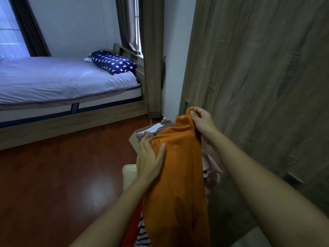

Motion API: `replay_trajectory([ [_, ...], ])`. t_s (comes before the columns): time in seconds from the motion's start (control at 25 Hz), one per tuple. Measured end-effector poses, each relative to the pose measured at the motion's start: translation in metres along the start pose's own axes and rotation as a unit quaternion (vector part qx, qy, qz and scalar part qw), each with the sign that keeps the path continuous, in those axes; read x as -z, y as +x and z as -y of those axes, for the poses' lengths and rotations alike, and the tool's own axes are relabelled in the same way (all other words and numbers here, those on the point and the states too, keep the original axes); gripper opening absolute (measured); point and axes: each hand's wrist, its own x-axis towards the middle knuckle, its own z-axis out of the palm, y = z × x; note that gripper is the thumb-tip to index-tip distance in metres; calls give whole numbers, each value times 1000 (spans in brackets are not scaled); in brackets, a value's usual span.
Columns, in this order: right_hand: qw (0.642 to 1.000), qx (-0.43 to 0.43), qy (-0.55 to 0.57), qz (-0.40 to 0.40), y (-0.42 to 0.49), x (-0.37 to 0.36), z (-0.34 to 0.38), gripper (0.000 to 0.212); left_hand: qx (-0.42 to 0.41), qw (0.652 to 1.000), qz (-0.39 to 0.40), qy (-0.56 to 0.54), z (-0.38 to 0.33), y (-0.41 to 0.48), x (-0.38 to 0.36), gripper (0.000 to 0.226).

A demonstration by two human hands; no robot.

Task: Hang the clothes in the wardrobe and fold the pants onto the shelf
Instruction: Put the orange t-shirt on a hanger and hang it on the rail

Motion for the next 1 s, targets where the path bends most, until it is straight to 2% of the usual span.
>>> replay_trajectory([
  [0.08, 999, 16, 9, 38, -4, 12, 7, 15, -11, 993, 99, -60, -28, 27, 4, 102],
  [0.16, 999, 34, 14, 35, -11, 22, 11, 13, -4, 977, 210, 16, -39, 49, 2, 110],
  [0.2, 999, 37, 8, 22, -16, 28, 12, 12, -9, 968, 241, 63, -42, 53, 4, 98],
  [0.24, 999, 37, 0, 7, -20, 35, 15, 13, -31, 962, 250, 101, -44, 55, 7, 73],
  [0.32, 999, 34, -9, -31, -26, 50, 19, 15, -100, 957, 232, 141, -54, 54, 19, 19],
  [0.36, 998, 29, -4, -51, -28, 56, 21, 19, -132, 951, 227, 162, -63, 52, 27, 11],
  [0.44, 996, 24, 3, -84, -31, 65, 31, 26, -157, 939, 240, 189, -83, 46, 41, 20],
  [0.56, 988, 65, 9, -139, -48, 77, 56, 25, -146, 938, 276, 147, -111, 22, 57, 21],
  [0.68, 977, 94, 0, -194, -69, 104, 83, 24, -134, 947, 280, 78, -140, -6, 78, 28],
  [0.88, 977, 121, -100, -145, -110, 149, 111, 28, -177, 971, 157, -38, -213, -46, 89, 32],
  [1.0, 963, 144, -127, -187, -146, 156, 116, 28, -145, 978, 108, -104, -260, -58, 81, 28],
])
